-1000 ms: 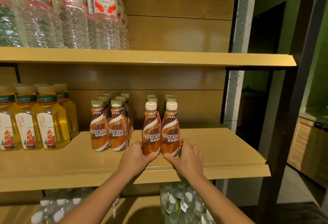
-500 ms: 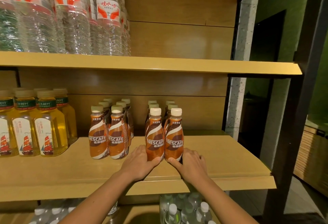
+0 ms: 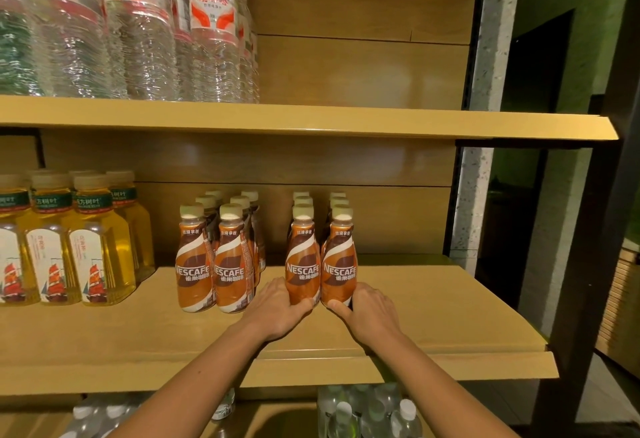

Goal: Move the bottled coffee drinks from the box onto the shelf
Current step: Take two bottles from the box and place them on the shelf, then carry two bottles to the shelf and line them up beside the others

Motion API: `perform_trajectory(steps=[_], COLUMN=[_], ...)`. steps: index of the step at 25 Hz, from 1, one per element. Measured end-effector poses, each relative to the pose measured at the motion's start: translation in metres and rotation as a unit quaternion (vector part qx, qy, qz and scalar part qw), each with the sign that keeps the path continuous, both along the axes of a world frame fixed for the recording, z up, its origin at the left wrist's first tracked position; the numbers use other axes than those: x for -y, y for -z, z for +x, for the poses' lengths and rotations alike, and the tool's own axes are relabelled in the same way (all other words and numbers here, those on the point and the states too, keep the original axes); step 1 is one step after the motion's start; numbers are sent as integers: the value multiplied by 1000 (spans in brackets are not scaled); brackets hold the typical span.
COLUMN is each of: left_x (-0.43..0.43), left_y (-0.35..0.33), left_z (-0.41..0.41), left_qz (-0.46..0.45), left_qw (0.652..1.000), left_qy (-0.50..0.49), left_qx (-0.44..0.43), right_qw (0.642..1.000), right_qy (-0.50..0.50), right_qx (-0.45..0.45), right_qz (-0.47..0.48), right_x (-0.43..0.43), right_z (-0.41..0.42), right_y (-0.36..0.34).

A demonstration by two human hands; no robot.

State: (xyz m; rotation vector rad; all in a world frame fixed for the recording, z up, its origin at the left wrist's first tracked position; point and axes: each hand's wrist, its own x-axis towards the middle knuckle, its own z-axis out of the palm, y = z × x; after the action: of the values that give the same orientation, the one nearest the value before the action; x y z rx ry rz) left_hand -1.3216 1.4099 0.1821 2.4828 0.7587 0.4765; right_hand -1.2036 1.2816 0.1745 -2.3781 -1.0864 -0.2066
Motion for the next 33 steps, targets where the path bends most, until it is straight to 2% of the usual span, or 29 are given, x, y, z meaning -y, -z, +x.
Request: perform_trajectory(steps=[10,15,17,19,21,24,27,30,33], left_x=[-6,11,30,61,99,154,221,311,415], left_y=[8,-5,-12,-18,-26,-43,-50,-48,-48], left_z=[11,-6,-22,-39,-52,-44,-13,30,65], left_qz=[1,-50,-21,60,118,144,170,162,158], left_qw=[999,996,994,989,982,974,949,919,879], left_qy=[-49,-60,-71,-57,7,125,239,349,446], left_qx=[-7,41,75,123,149,121,111,87,52], right_qw=[1000,999,999,999,999,998,994,978,950], right_qy=[22,23,9,-9,-6,24,76,185,301], right_qx=[0,-17,-6,14,27,32,59,55,12], right_qz=[-19,-39,-45,-43,-31,-42,-51,-74,-88], right_x=[-10,9,32,62,100,166,249,350,464], right_z=[5,-5,-13,-19,-24,-26,-23,-18,-18], right_y=[0,-8,-16,-27,-36,-51,-58,-52,-42])
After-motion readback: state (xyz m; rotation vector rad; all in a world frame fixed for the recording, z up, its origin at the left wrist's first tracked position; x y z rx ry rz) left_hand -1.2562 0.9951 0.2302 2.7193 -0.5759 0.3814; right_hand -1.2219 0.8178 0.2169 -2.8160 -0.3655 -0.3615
